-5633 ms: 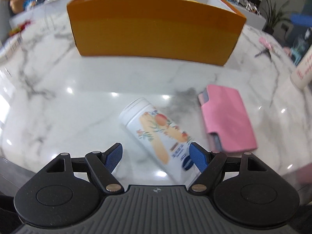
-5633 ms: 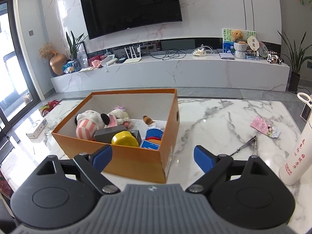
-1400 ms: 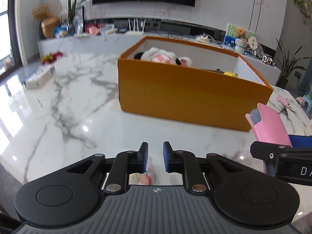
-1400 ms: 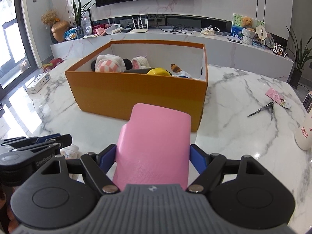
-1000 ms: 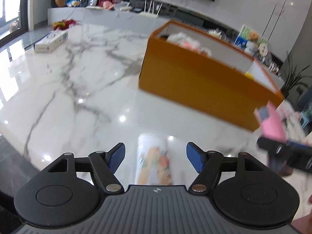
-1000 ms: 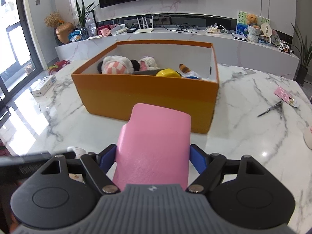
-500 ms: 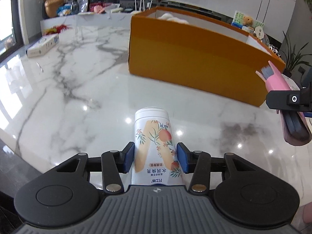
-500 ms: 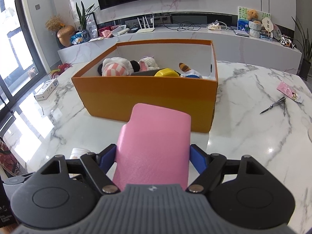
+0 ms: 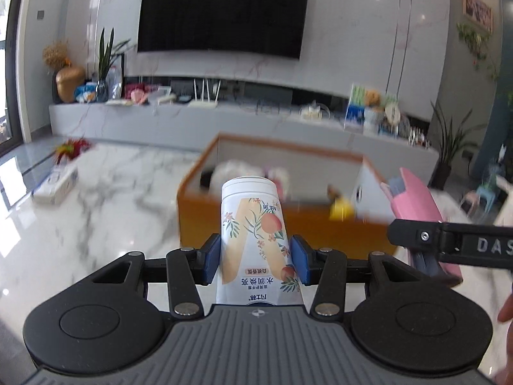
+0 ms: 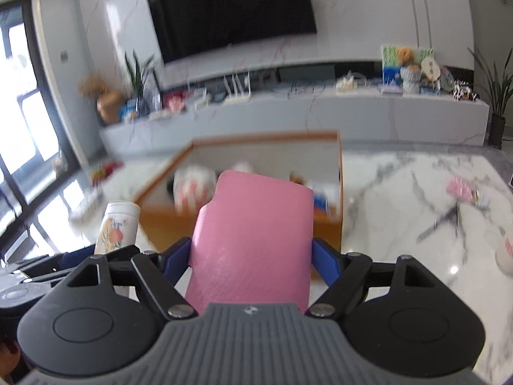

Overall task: Organize objects
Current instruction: 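Lift and carry the Vaseline bottle and pink case over the orange box, then lower the bottle and pink case into the box and open both tools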

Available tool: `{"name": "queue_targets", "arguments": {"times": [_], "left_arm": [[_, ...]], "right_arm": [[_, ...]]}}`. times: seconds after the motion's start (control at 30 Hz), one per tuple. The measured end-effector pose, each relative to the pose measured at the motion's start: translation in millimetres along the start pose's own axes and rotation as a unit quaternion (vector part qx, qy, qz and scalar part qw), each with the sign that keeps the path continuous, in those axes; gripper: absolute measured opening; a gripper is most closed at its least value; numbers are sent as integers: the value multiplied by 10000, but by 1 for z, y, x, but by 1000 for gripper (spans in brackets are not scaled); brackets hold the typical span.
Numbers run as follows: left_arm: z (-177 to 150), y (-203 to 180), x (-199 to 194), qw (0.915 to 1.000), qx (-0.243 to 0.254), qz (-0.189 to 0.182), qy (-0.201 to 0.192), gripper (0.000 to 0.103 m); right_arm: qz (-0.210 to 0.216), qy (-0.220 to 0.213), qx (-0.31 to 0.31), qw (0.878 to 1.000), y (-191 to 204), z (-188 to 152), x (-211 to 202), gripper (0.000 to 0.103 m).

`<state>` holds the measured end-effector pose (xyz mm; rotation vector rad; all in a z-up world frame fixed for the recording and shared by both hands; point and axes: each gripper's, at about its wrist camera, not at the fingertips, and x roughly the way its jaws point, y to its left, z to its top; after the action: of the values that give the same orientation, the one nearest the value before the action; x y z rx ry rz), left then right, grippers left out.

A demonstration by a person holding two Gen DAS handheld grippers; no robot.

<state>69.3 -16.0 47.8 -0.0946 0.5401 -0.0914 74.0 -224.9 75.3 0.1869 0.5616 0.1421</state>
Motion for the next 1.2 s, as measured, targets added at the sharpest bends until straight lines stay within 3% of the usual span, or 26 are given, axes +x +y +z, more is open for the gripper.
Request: {"name": "queue_targets", "arguments": {"times": [0.13, 0.3, 0.53, 0.67, 0.97, 1.2], "left_arm": [[55, -5, 42, 9999, -58, -92, -33, 54], [91, -2, 118, 9982, -201, -306, 481, 54], [102, 9, 180, 9957, -322, -328, 801, 54], [104, 10, 205, 9946, -274, -220, 975, 54], [89, -6, 236, 9896, 107, -44, 1435, 51], [86, -7, 237, 9884, 201, 43, 1507, 50]], "right_arm": [[33, -401, 168, 9990, -4, 47, 17, 81], [-1, -466, 369, 9982, -16, 75, 67, 81], [-139, 70, 667, 9977, -39, 73, 146, 81], [-169, 316, 487, 9982, -36, 71, 175, 81], [-549, 747, 85, 9957, -35, 67, 209, 81], [-754, 907, -171, 9929, -28, 64, 212, 81]]}}
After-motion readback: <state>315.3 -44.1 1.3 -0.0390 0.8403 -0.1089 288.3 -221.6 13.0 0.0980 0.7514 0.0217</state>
